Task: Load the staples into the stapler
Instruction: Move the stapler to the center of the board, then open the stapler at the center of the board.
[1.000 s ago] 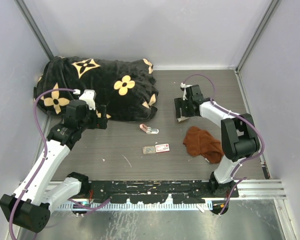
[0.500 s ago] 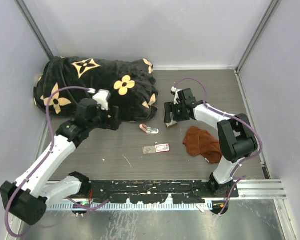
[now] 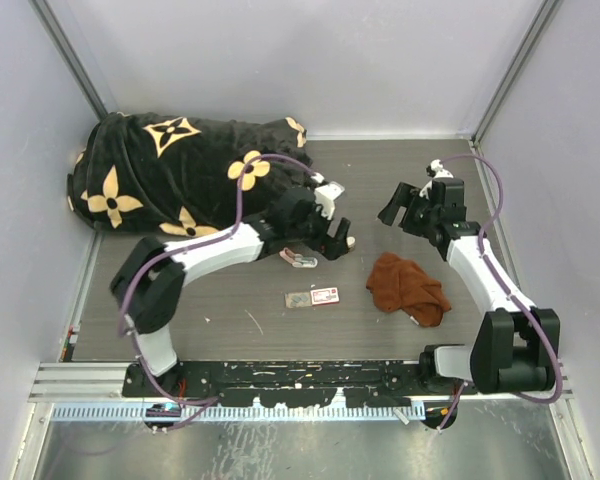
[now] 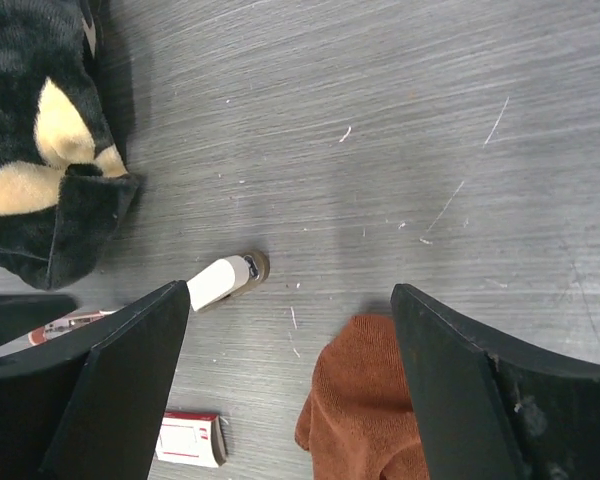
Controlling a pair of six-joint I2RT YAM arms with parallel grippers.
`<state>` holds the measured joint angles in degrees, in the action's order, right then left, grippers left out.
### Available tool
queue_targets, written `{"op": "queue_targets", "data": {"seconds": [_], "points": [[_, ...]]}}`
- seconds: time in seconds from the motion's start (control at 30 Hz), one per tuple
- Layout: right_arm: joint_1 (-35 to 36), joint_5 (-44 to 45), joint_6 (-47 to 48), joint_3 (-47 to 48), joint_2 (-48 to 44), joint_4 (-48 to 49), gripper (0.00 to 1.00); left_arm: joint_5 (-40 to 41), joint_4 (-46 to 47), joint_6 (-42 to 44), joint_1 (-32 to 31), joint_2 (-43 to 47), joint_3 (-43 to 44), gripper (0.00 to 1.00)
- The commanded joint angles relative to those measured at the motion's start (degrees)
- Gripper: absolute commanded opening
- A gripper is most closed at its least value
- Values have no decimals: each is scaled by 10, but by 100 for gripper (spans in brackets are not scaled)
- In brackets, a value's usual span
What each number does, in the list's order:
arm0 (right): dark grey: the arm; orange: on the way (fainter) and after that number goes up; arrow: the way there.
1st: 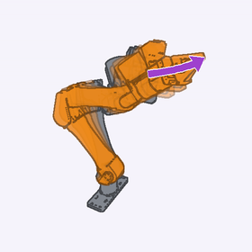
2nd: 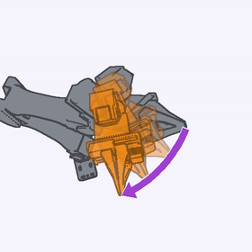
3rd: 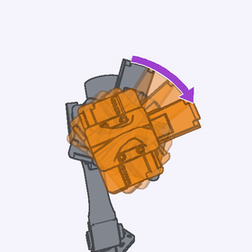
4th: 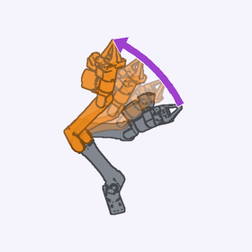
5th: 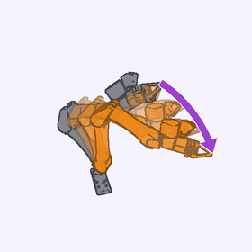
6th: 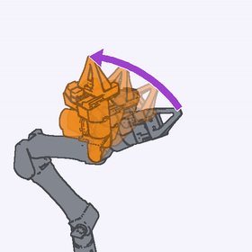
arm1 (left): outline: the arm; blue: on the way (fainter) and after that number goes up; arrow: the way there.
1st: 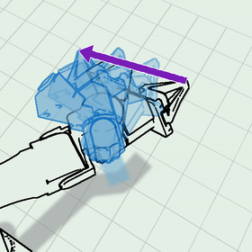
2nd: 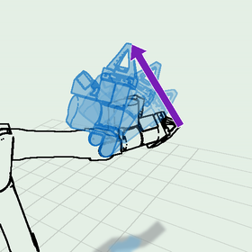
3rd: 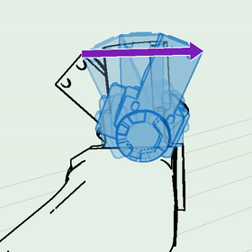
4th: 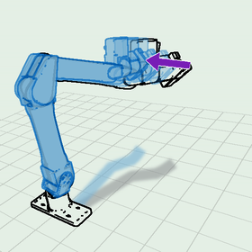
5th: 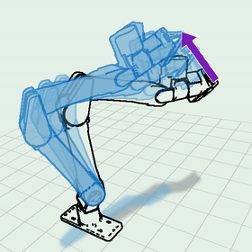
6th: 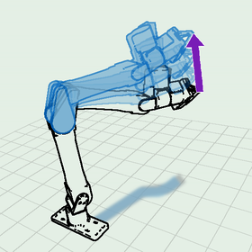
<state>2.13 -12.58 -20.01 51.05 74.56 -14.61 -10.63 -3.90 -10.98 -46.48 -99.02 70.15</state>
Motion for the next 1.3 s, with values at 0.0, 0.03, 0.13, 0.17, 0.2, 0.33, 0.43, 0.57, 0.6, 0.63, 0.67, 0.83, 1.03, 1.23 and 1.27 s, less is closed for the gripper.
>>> {"op": "queue_targets", "data": {"seconds": [0.0,0.03,0.13,0.17,0.2,0.33,0.43,0.57,0.6,0.63,0.67,0.83,1.03,1.23,1.27], "points": [[-4,9,-34,-24,-53,14,88,-64,73,38,-5,-87,87,91],[-4,7,-34,-28,-67,13,88,-65,66,47,-5,-110,107,91],[-4,9,-34,-47,-96,14,88,-67,45,81,-5,-169,158,91],[-4,12,-37,-56,-105,17,88,-67,37,91,-5,-189,176,90],[-4,15,-41,-64,-114,22,88,-65,25,102,-5,-207,194,90],[-5,14,-57,-82,-133,26,88,-44,-9,143,-5,-248,237,88],[-5,-2,-65,-90,-137,30,87,-33,-30,170,-5,-264,254,81],[-4,3,-66,-101,-141,31,87,-35,-46,185,-5,-276,258,63],[-5,4,-66,-103,-141,31,87,-39,-42,185,-5,-276,253,58],[-5,4,-69,-106,-141,31,87,-45,-38,186,-5,-274,247,52],[-5,2,-70,-107,-141,32,87,-51,-36,187,-5,-272,242,46],[-5,-8,-69,-95,-147,19,87,-66,-12,183,-6,-242,214,9],[-5,-42,-70,-87,-166,-5,87,-68,33,174,-6,-129,135,0],[-5,-160,-94,-92,-161,-14,87,-83,36,161,-8,70,-23,0],[-5,-193,-102,-94,-157,-11,87,-81,31,158,-11,106,-48,0]]}}
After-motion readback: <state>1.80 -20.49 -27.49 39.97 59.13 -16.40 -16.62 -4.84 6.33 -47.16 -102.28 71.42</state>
